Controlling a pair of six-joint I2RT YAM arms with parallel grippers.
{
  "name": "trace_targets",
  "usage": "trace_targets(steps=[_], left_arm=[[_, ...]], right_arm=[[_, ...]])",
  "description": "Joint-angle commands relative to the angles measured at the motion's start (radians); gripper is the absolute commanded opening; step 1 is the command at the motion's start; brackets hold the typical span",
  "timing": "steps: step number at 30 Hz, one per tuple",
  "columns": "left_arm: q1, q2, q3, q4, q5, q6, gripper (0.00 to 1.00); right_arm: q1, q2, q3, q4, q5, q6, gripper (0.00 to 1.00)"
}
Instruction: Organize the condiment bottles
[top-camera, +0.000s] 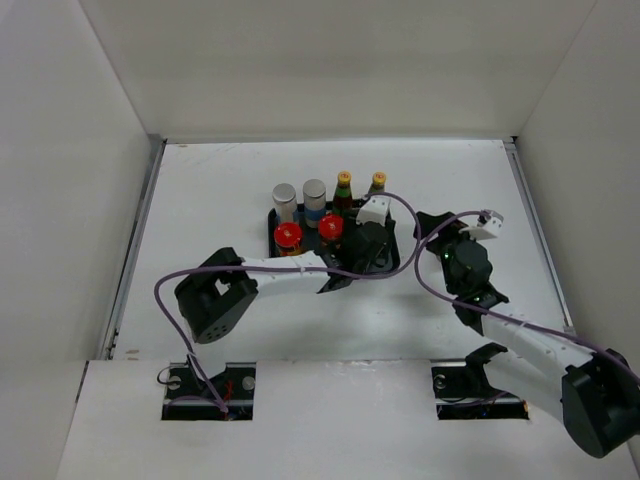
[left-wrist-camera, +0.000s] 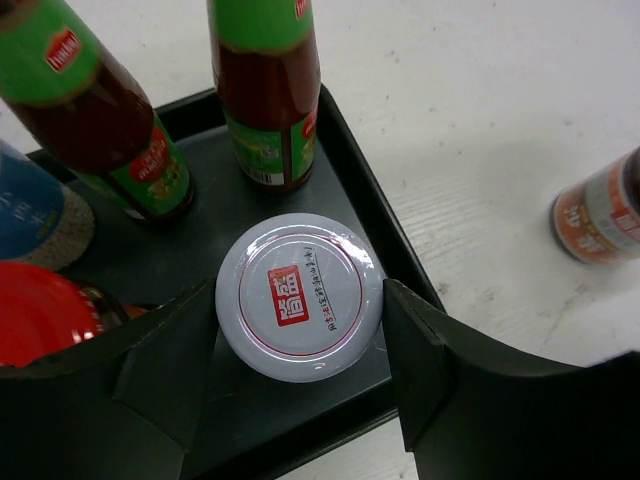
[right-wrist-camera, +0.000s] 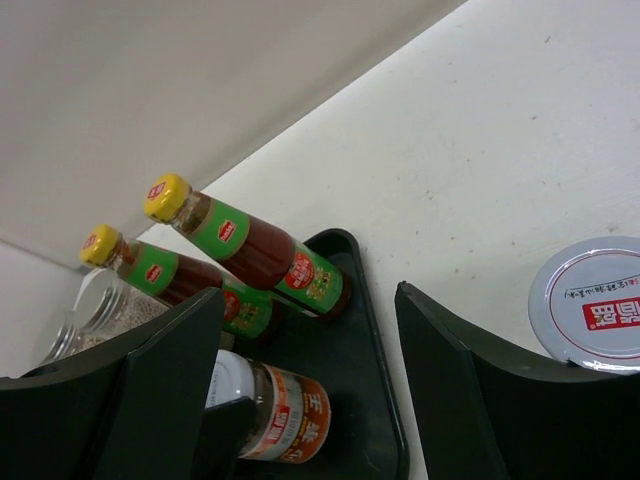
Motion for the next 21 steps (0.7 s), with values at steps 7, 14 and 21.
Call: trace_targets(steps=[7, 14, 21], left_arm=[[0.018, 0.008, -0.012, 0.213, -0.035, 0.004, 0.41], [0.058, 0.005, -0.084, 0.254, -0.044, 0.0, 0.41], [0.074, -0.018, -0.13, 0.254, -0.048, -0.009, 0.41]], right_arm=[[0.0, 0.056, 0.006, 0.033, 0.005, 0.013, 0.76], [0.0, 0.083, 0.015, 0.038, 0.005, 0.007, 0.76], [0.0, 0.102, 0.023, 0.038, 0.002, 0.004, 0.76]])
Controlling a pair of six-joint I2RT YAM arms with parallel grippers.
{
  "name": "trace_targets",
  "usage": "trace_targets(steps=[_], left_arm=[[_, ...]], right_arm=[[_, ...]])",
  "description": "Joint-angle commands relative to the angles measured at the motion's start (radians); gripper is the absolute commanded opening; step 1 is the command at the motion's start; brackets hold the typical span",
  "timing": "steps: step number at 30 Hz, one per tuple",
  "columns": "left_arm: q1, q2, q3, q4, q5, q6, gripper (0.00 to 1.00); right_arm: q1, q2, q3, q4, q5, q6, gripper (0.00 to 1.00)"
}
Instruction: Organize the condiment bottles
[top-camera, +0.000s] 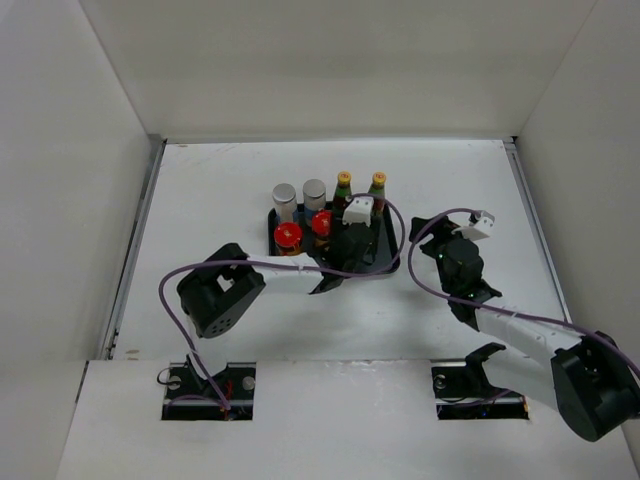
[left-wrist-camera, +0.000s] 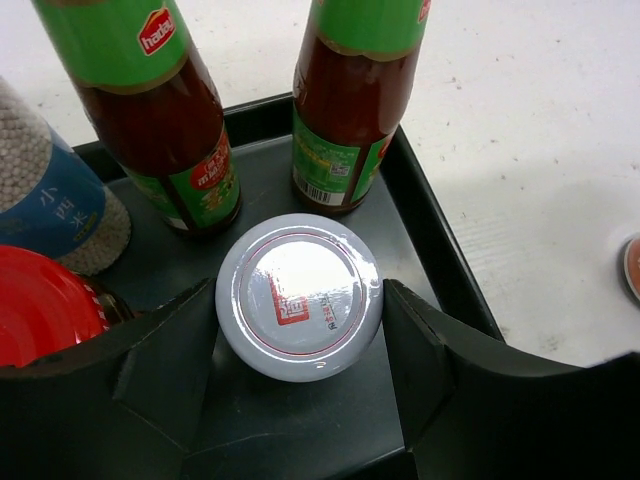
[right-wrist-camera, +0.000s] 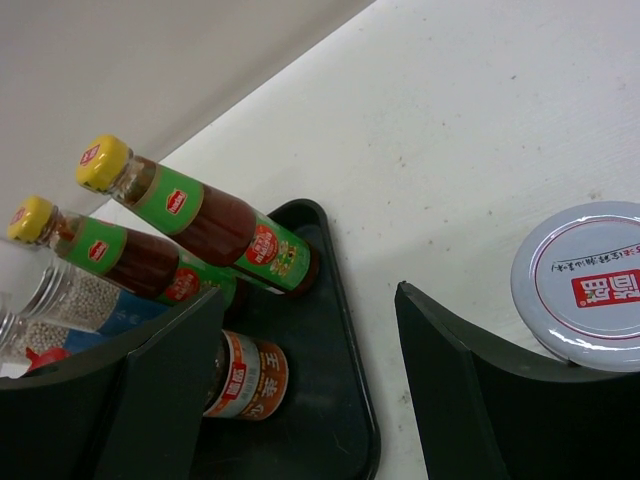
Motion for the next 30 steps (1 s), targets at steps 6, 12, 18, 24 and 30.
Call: trace_targets(steps=[6, 12, 18, 24, 30], left_arm=[[0.015, -0.103, -0.072, 0.046, -0.034, -0.022, 0.42], [0.008, -0.124, -0.09, 0.015, -0.05, -0.046, 0.44], [-0.009, -0.124, -0.069, 0.012, -0.059, -0.04, 0.71], [-0.046, -0.147, -0.049, 0.064, -0.022, -0.023, 0.87], [-0.081, -0.204, -0.029, 0.159, 0.016, 0.03, 0.85]], right_arm=[[0.002, 0.009, 0.025, 0.037, -0.003, 0.003, 0.76], [0.003, 0.01, 0.028, 0.037, -0.005, 0.003, 0.76], [0.006, 0.006, 0.031, 0.031, -0.008, 0.0, 0.84], [0.009, -0.017, 0.045, 0.007, -0.009, -0.015, 0.84], [0.017, -0.094, 0.086, -0.074, -0.014, -0.015, 0.5]])
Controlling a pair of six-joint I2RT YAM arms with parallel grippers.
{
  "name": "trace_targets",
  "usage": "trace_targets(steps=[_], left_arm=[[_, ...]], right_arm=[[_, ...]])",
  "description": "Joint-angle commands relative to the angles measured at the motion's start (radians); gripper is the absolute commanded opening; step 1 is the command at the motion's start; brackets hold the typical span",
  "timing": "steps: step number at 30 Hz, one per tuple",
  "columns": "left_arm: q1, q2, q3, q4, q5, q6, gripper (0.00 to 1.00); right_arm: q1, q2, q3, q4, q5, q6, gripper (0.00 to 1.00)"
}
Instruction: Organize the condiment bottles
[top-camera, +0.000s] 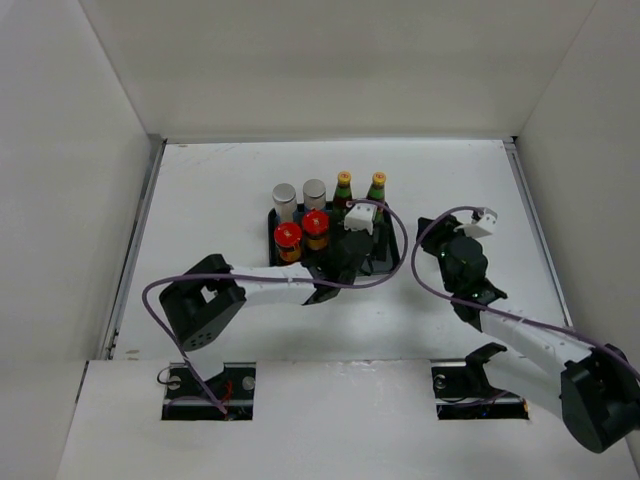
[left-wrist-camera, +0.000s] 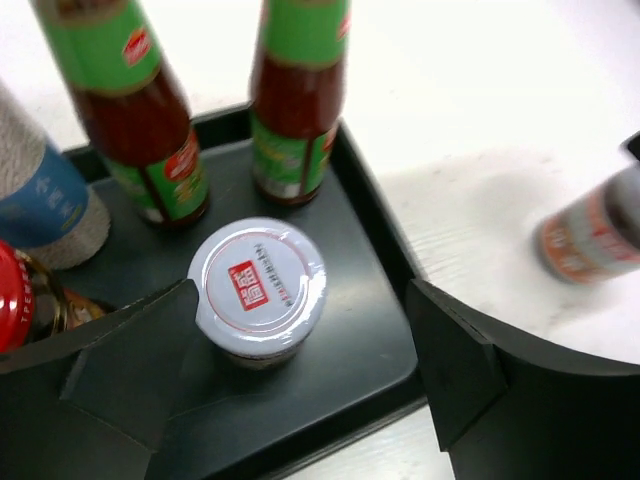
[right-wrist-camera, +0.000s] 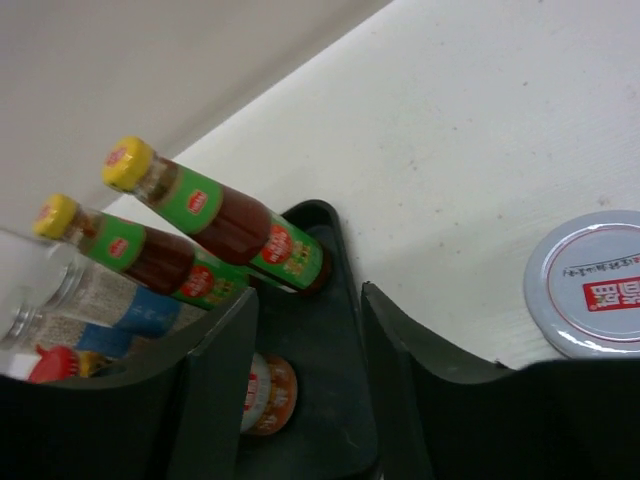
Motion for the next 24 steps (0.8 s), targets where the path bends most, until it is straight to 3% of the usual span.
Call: trace_targets(steps=[1, 4, 7, 9, 12, 16, 24], left_arm=[[-0.022, -0.115, 0.042, 0.134, 0.023, 0.036, 0.81], [-0.024, -0.209, -0.013, 0.188, 0.029, 0.039, 0.51], [-0.01, -0.31, -0.091, 0.241, 0.04, 0.027, 0.38], [0.0, -0.379, -0.148, 0.248, 0.026, 0.019, 0.34], [0.034, -0.509, -0.266, 0.231, -0.027, -0.009, 0.2], [0.097, -0.715, -0.433, 0.148, -0.136, -0.065, 0.14], [0.336, -1.073, -0.668, -0.224, -0.179, -0.291, 0.14]], right_arm=[[0.011, -0.077, 0.071, -0.05, 0.003, -0.004, 0.38], [0.011, -0.108, 0.093, -0.143, 0.045, -0.024, 0.27], [0.011, -0.123, 0.098, -0.216, 0.092, -0.031, 0.29], [0.003, -0.132, 0.096, -0.259, 0.123, -0.034, 0.41], [0.001, -0.145, 0.101, -0.345, 0.213, -0.048, 0.69], [-0.009, -0.12, 0.124, -0.465, 0.275, -0.054, 0.85], [-0.078, -0.087, 0.14, -0.558, 0.318, -0.04, 0.93]])
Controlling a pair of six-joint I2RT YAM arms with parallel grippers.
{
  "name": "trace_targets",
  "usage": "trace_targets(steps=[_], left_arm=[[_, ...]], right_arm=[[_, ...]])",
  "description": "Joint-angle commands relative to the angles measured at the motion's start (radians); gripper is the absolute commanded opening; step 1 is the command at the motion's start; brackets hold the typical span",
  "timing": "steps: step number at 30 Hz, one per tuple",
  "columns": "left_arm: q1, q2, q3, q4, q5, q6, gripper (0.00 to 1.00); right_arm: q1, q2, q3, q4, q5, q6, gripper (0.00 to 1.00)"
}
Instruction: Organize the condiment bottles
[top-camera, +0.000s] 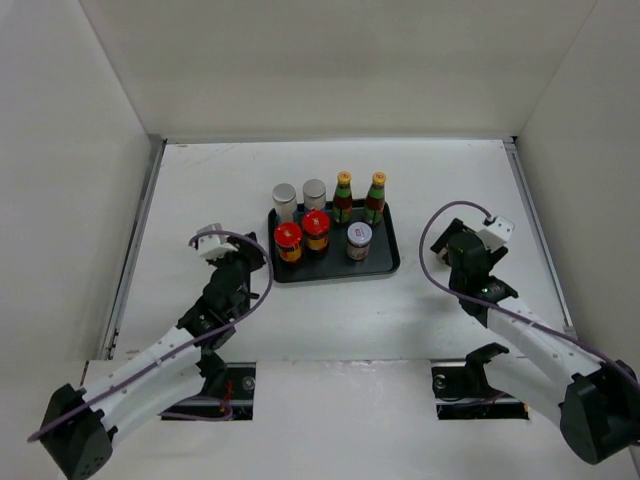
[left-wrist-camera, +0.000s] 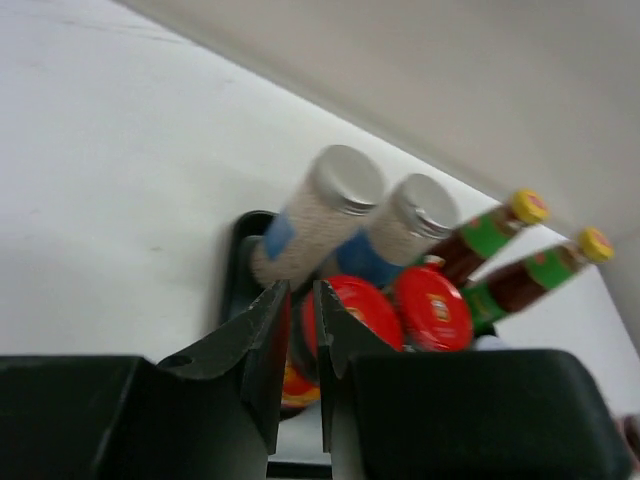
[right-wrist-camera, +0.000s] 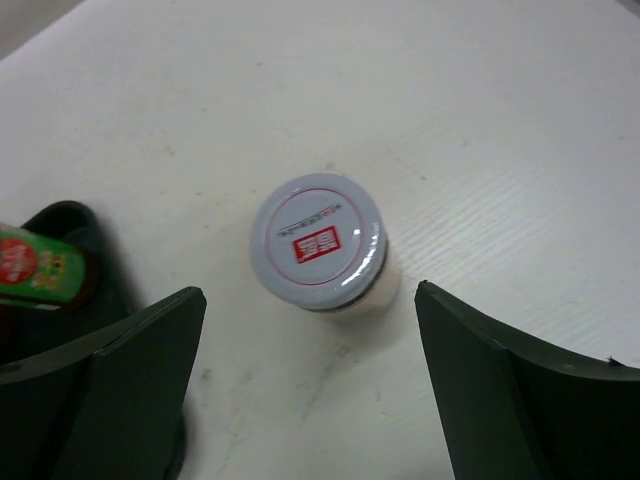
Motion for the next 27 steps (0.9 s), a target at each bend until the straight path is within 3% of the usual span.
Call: trace_targets(steps=[1, 5, 10, 15, 22, 27], left_arm=[[0.099, -0.087, -0.065, -0.212, -0.011, -0.166, 0.15], [0.261, -0.101, -0.143, -0.241, 0.094, -0.263, 0.18], [0.392, -0.043, -0.223, -0.111, 0.266, -0.338, 0.21], [0.368, -0.004, -0.243, -0.027, 0.286, -0.336, 0.25], [0.326, -0.016, -0.263, 0.01, 0.248, -0.332, 0.34], [0.315, 0.02, -0.258, 0.038, 0.246, -0.332, 0.38]], right_arm=[[-0.032, 0.016, 0.067, -0.045, 0.06, -0.003, 0.94], [-0.081, 0.064, 0.081, -0.041, 0.014, -0.003, 0.95], [-0.098, 0.131, 0.107, 0.009, -0.08, -0.014, 0.93], [-0.107, 0.231, 0.142, 0.016, -0.09, -0.028, 0.86], [-0.091, 0.248, 0.156, 0.084, -0.049, -0.054, 0.5], [0.072, 0.206, 0.223, 0.148, -0.041, -0.154, 0.47]])
